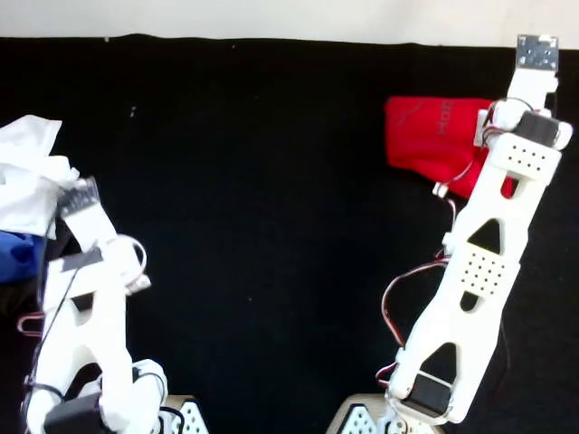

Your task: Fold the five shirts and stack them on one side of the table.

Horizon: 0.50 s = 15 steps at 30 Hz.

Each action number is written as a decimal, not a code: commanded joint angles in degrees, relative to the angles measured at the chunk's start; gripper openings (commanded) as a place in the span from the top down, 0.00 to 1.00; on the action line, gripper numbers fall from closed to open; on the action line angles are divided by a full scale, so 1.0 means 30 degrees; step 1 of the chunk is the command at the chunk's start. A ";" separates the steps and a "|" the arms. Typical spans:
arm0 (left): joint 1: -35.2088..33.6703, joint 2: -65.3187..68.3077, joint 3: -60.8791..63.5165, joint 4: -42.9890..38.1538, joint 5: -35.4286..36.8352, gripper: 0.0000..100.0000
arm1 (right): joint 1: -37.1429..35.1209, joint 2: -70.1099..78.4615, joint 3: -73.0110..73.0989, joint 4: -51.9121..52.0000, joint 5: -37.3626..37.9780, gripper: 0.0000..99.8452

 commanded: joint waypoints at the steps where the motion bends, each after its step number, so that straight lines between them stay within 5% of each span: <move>1: -0.0015 -0.1978 -0.5143 0.6330 -0.0029 0.99 | -0.0864 -0.2447 -0.1275 0.1509 0.0059 0.68; 7: -0.2564 -0.3179 -1.3905 1.3568 -0.0029 0.85 | -0.2857 -0.4615 -0.1392 0.4000 0.0088 0.68; 15: -1.0769 -0.3150 -1.8095 1.2571 -0.0205 0.79 | -0.5201 -0.7692 -0.1245 0.5729 0.0147 0.68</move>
